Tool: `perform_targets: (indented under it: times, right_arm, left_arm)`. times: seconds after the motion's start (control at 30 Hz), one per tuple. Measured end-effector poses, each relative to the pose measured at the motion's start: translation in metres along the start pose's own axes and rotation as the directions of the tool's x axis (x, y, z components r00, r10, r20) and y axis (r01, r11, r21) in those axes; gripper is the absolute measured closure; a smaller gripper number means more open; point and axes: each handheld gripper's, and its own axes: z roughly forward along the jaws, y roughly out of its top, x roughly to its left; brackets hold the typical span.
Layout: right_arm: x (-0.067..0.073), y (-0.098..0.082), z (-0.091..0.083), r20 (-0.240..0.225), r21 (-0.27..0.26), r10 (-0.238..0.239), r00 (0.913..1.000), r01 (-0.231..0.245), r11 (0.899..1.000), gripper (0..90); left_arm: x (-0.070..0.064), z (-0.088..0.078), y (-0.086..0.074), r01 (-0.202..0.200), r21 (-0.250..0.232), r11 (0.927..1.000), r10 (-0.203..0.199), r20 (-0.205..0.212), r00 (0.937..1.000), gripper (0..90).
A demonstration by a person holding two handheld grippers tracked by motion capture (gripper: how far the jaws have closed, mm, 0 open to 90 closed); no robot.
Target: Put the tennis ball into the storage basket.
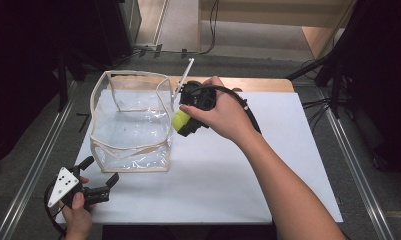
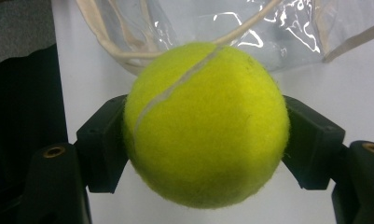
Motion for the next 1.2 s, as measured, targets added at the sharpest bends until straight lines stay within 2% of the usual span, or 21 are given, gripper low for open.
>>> perform_targets:
  times: [0.57,1.2]
  right_arm:
    - [0.004,0.019,-0.012,0.013,-0.002,-0.026,0.9996,0.026,1.000,23.6]
    - [0.010,0.041,-0.009,0.010,-0.009,-0.052,0.9986,0.052,0.999,23.7]
  left_arm:
    - [0.000,0.000,0.000,0.002,-0.002,1.0000,-0.002,0.003,1.0000,0.0]
    - [0.001,0.000,0.000,0.003,-0.003,1.0000,-0.003,0.004,1.0000,0.0]
